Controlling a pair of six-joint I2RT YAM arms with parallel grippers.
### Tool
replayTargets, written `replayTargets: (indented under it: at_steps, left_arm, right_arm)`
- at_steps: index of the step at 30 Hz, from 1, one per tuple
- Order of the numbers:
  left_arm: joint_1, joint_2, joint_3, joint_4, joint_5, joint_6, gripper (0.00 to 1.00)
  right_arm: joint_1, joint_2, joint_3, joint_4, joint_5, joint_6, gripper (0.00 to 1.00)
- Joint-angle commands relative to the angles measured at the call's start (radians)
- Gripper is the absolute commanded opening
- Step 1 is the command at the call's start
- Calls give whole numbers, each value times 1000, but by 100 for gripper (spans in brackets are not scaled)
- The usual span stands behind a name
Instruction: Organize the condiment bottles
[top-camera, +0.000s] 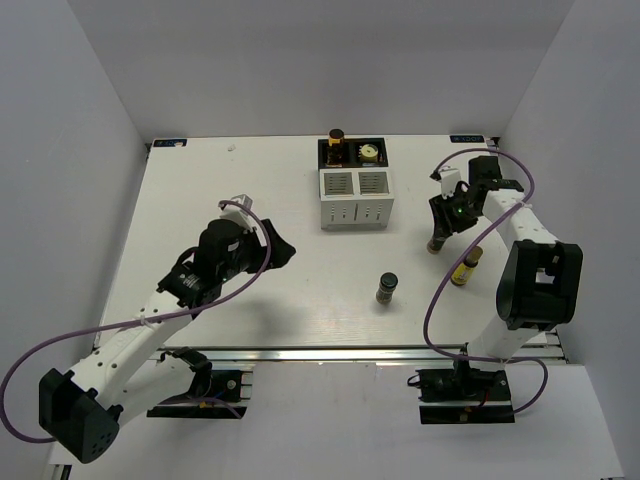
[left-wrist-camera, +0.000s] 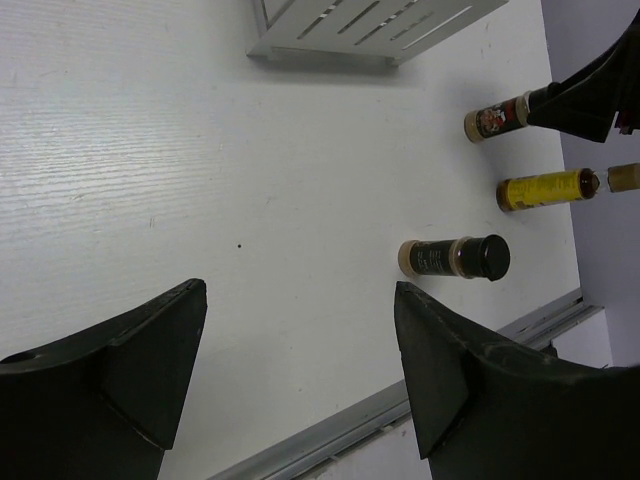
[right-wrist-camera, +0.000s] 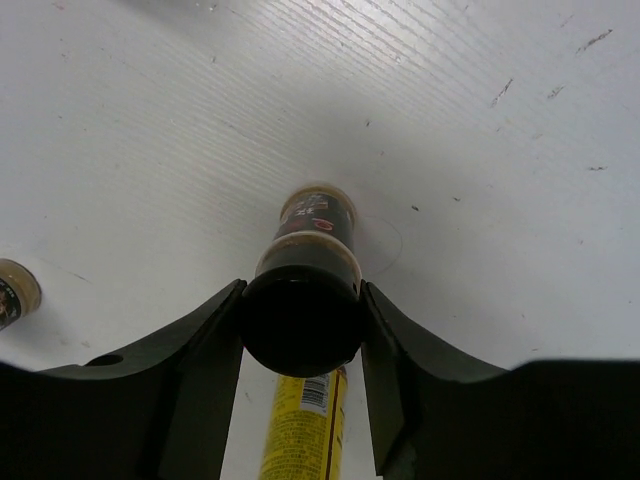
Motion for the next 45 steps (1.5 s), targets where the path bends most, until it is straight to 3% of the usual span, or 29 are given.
replayTargets:
  at_steps: [1, 4, 8, 13, 20, 27, 35, 45]
  left_arm:
    - [-4, -8, -10, 45, 41, -8, 85]
    - [-4, -2, -16, 57, 59, -8, 85]
    - [-6, 9, -19, 60, 73, -3, 85]
    - [-6, 7, -19, 62, 77, -2, 85]
    - [-7, -2, -16, 50, 73, -6, 85]
    - [-17, -48, -32, 21, 50, -34, 85]
    - [-21, -61, -41, 10, 42, -48, 86]
    - [-21, -42, -38, 16, 44, -43, 86]
  right_arm:
    - [0, -41, 39, 17, -43, -51, 23]
    - [1, -89, 82, 30, -87, -89, 10]
    - [10, -100, 235, 17, -153, -86, 5]
    - [72, -49, 454, -29, -261, -29, 3]
    - [222, 66, 614, -11, -295, 18, 3]
    - [285, 192, 691, 17, -232, 29, 3]
    - [299, 229, 660, 24, -160, -6, 4]
    - [320, 331, 720, -66, -51, -74, 7]
